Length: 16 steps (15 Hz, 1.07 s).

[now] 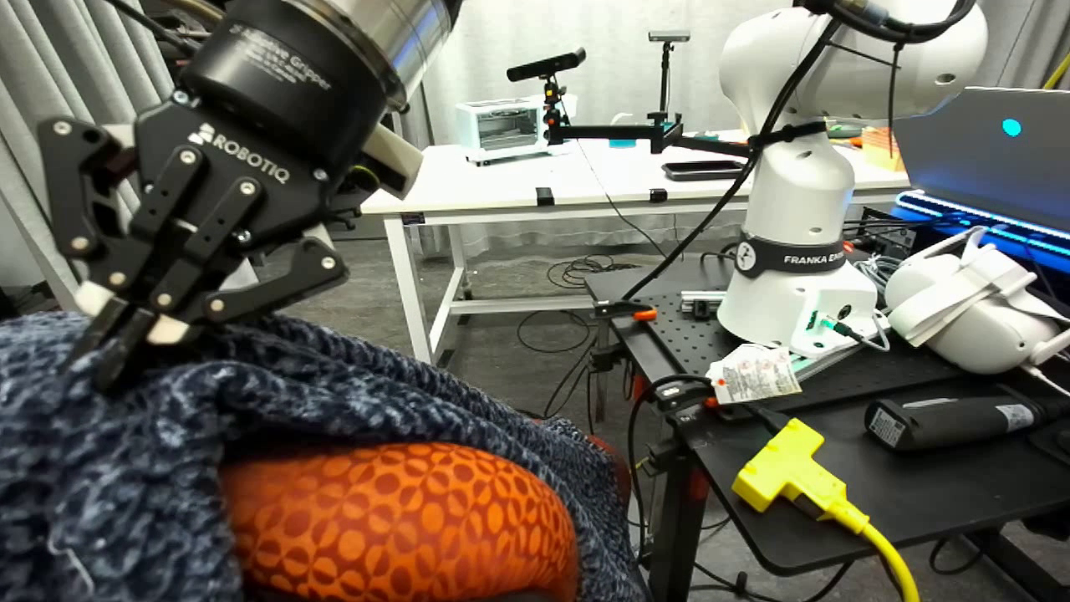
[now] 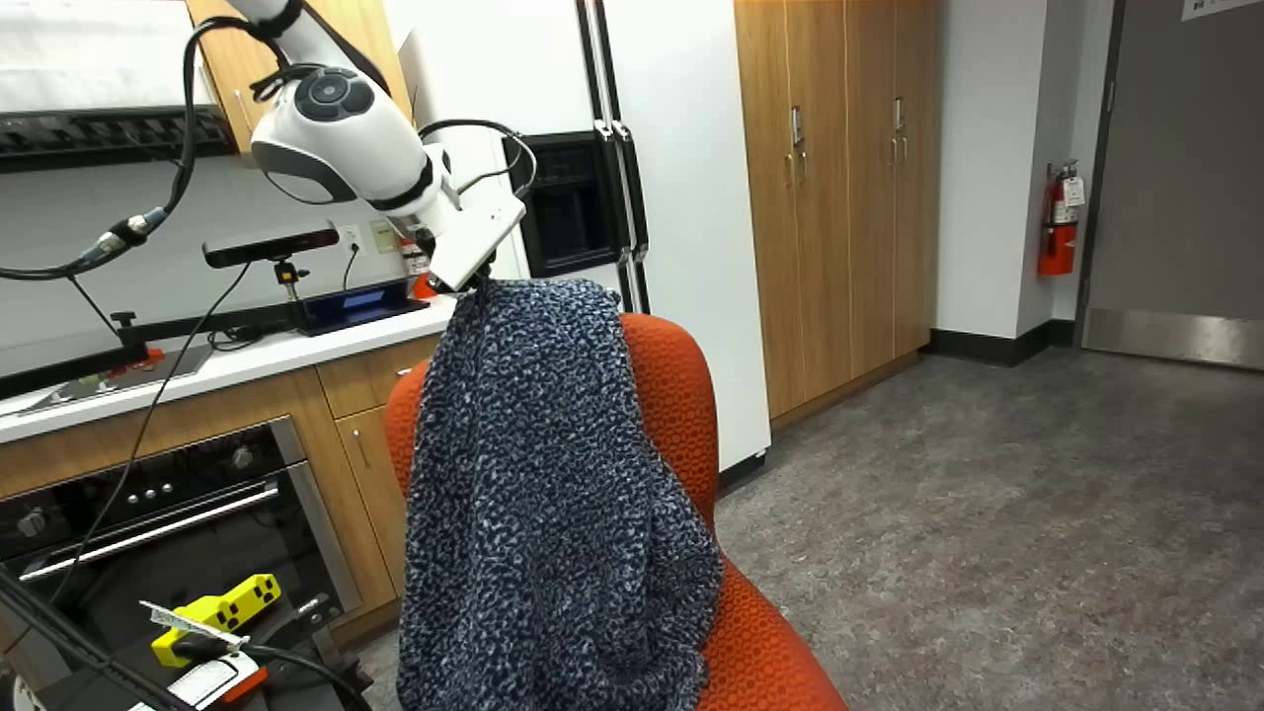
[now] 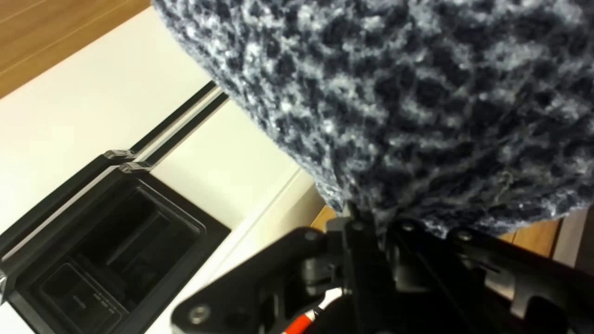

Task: Put the blanket on the seat of the chair

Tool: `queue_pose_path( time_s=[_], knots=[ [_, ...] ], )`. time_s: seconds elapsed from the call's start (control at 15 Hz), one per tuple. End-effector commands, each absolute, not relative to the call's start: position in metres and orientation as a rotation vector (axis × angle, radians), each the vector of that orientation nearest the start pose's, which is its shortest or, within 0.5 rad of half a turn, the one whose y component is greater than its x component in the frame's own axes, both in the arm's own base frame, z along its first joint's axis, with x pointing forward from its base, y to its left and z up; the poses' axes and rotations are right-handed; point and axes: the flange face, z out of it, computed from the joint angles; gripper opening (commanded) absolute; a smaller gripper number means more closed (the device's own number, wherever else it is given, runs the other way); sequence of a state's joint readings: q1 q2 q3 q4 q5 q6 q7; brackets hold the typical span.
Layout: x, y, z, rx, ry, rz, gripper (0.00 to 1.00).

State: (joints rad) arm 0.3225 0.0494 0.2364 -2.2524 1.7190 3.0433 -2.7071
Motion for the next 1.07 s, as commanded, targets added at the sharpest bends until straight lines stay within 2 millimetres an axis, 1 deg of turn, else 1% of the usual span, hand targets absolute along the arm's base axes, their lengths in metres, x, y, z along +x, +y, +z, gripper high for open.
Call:
queue_pose_path(
  time_s=[0.0,0.07,0.2,0.33,0.4,0.53,0.67,0.8,1.0],
  knots=[
    [0.471,0.181,0.418,1.893,1.864,1.298,0.02],
    [0.47,0.177,0.421,1.898,1.834,1.274,0.02],
    [0.466,0.161,0.434,1.901,1.763,1.236,0.02],
    [0.458,0.14,0.444,1.901,1.685,1.198,0.02],
    [0.454,0.13,0.446,1.903,1.651,1.177,0.02],
    [0.454,0.101,0.446,1.917,1.574,1.125,0.02],
    [0.449,0.074,0.434,1.948,1.504,1.047,0.02],
    [0.442,0.044,0.406,2.019,1.435,0.951,0.02],
    [0.43,-0.002,0.362,2.166,1.398,0.821,0.02]
  ],
)
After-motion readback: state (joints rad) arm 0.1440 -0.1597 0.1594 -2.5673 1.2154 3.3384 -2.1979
